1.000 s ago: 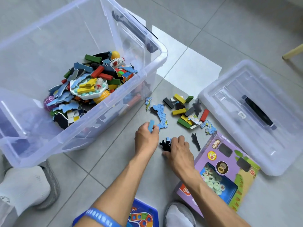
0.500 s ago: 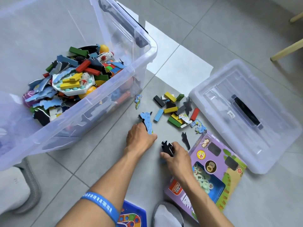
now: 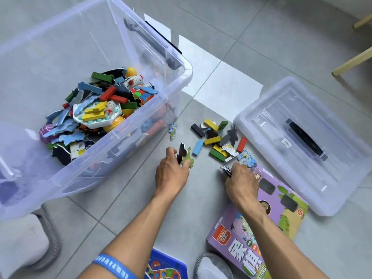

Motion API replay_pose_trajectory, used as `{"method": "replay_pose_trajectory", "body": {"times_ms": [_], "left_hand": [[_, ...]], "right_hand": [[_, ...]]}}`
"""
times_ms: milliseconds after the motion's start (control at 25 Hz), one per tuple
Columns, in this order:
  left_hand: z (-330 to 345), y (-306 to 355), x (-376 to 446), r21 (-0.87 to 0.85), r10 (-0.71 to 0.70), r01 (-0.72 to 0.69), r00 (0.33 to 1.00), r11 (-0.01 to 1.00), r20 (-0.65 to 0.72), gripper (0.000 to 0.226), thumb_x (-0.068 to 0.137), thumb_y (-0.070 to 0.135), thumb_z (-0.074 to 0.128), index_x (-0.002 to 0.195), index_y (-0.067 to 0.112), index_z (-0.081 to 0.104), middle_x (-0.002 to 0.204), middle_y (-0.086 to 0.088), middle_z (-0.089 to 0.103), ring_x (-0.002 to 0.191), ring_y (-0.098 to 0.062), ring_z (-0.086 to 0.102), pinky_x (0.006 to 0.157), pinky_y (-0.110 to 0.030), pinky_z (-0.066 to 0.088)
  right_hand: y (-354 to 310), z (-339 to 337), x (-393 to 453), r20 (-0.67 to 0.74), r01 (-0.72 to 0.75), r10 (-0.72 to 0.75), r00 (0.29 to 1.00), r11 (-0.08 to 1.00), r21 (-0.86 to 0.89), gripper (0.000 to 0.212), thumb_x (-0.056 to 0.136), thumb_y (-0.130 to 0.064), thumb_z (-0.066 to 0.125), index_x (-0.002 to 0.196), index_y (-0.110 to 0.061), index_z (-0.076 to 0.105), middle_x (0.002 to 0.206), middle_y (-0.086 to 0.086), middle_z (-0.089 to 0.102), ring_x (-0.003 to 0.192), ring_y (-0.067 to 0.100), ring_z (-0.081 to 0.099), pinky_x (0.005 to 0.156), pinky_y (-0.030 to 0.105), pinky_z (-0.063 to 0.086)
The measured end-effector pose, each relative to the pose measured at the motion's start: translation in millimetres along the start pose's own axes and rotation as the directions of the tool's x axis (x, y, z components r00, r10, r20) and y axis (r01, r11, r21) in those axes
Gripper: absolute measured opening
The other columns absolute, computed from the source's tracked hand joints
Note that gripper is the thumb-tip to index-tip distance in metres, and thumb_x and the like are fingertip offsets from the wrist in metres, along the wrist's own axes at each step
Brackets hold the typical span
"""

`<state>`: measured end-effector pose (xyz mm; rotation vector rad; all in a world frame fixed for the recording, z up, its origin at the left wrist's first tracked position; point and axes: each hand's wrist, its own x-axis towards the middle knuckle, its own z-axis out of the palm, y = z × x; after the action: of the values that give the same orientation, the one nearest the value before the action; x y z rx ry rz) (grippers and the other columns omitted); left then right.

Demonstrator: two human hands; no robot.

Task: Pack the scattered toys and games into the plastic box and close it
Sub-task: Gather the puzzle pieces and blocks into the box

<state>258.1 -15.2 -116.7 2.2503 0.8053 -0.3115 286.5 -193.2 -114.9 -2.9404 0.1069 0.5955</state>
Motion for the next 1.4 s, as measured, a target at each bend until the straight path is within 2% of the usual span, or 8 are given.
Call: {"method": "replay_pose_trajectory", "body": {"times_ms": [280, 480, 600, 800, 1000, 1120, 1280, 1400], "left_hand": [[16.4, 16.8, 19.2, 0.143, -0.173, 0.151, 0.972, 0.978, 0.156, 0.033, 0.081, 0.025, 0.064, 0.108, 0.008, 0.053, 0.112, -0.014, 0.063, 0.106, -0.036, 0.059, 0.078, -0.033, 0.045], [-0.8, 1.1, -5.8, -0.058, -0.216, 0.252, 0.910, 0.966, 0.353, 0.012, 0.068, 0.016, 0.055, 0.063, 0.015, 0.044, 0.068, -0.010, 0.058, 0.068, -0.032, 0.055, 0.055, -0.031, 0.039], [-49.6, 12.9, -44.5, -0.427, -0.251, 0.381, 0.910, 0.820, 0.331, 0.018, 0.062, 0.009, 0.056, 0.067, 0.019, 0.042, 0.052, 0.005, 0.051, 0.052, -0.021, 0.043, 0.053, -0.029, 0.037], [-183.4, 45.9, -74.2, -0.830, -0.055, 0.078, 0.997, 0.553, 0.057, 0.028, 0.070, -0.005, 0.050, 0.087, 0.017, 0.054, 0.055, -0.002, 0.050, 0.045, -0.015, 0.037, 0.043, -0.022, 0.028], [-274.0, 69.7, -50.5, -0.904, -0.092, 0.108, 0.993, 0.413, 0.077, 0.020, 0.079, 0.036, 0.070, 0.089, 0.019, 0.068, 0.078, -0.002, 0.068, 0.066, -0.020, 0.065, 0.064, -0.026, 0.049], [-263.0, 57.9, -53.1, -0.810, -0.192, -0.048, 0.962, 0.584, -0.195, 0.023, 0.062, 0.044, 0.072, 0.082, 0.032, 0.069, 0.091, -0.002, 0.071, 0.095, -0.033, 0.068, 0.078, -0.042, 0.054], [-195.6, 52.1, -97.5, -0.659, -0.027, -0.258, 0.920, 0.706, -0.390, 0.019, 0.076, 0.024, 0.061, 0.092, 0.031, 0.068, 0.095, 0.009, 0.070, 0.087, -0.004, 0.065, 0.077, -0.021, 0.051], [-112.6, 45.3, -94.9, -0.465, 0.087, -0.172, 0.976, 0.868, -0.199, 0.021, 0.083, 0.014, 0.061, 0.099, 0.026, 0.067, 0.103, 0.011, 0.067, 0.092, -0.005, 0.062, 0.082, -0.023, 0.050]], "right_hand": [[-2.8, 28.8, -15.1, -0.065, 0.186, -0.176, 0.982, 0.961, 0.205, 0.023, 0.071, 0.006, 0.054, 0.072, -0.011, 0.037, 0.083, 0.004, 0.042, 0.070, 0.028, 0.041, 0.055, 0.034, 0.026], [-6.7, 33.6, -20.3, -0.028, -0.074, 0.104, 0.994, 0.845, 0.530, 0.024, 0.074, -0.003, 0.064, 0.065, -0.009, 0.042, 0.063, 0.002, 0.050, 0.060, 0.024, 0.043, 0.052, 0.034, 0.031], [-41.7, 0.3, -37.2, 0.168, -0.217, 0.139, 0.976, 0.554, 0.803, 0.022, 0.074, -0.004, 0.072, 0.067, -0.004, 0.051, 0.051, 0.005, 0.059, 0.058, 0.021, 0.048, 0.058, 0.033, 0.037], [-149.1, -129.5, -70.0, 0.184, -0.214, -0.292, 0.938, -0.074, 0.974, 0.015, 0.082, 0.000, 0.069, 0.092, -0.011, 0.068, 0.073, 0.000, 0.068, 0.064, 0.013, 0.063, 0.057, 0.027, 0.053], [-231.6, -209.6, -63.7, 0.287, -0.270, -0.360, 0.888, 0.097, 0.958, 0.022, 0.084, -0.019, 0.076, 0.095, -0.005, 0.063, 0.091, 0.007, 0.063, 0.084, 0.019, 0.064, 0.085, 0.030, 0.057], [-217.1, -218.6, -54.8, 0.101, -0.081, -0.188, 0.977, 0.113, 0.990, 0.013, 0.085, -0.019, 0.071, 0.079, -0.015, 0.060, 0.079, 0.004, 0.056, 0.068, 0.016, 0.056, 0.081, 0.031, 0.051], [-120.7, -160.5, -61.4, 0.084, -0.090, 0.048, 0.995, 0.145, 0.985, 0.011, 0.087, -0.005, 0.060, 0.093, -0.009, 0.068, 0.079, 0.007, 0.069, 0.071, 0.025, 0.067, 0.072, 0.037, 0.057], [-57.1, -84.5, -46.4, -0.024, -0.035, 0.080, 0.996, 0.658, 0.752, 0.030, 0.082, -0.005, 0.057, 0.108, -0.013, 0.069, 0.091, 0.002, 0.072, 0.081, 0.022, 0.067, 0.078, 0.037, 0.056]]}}
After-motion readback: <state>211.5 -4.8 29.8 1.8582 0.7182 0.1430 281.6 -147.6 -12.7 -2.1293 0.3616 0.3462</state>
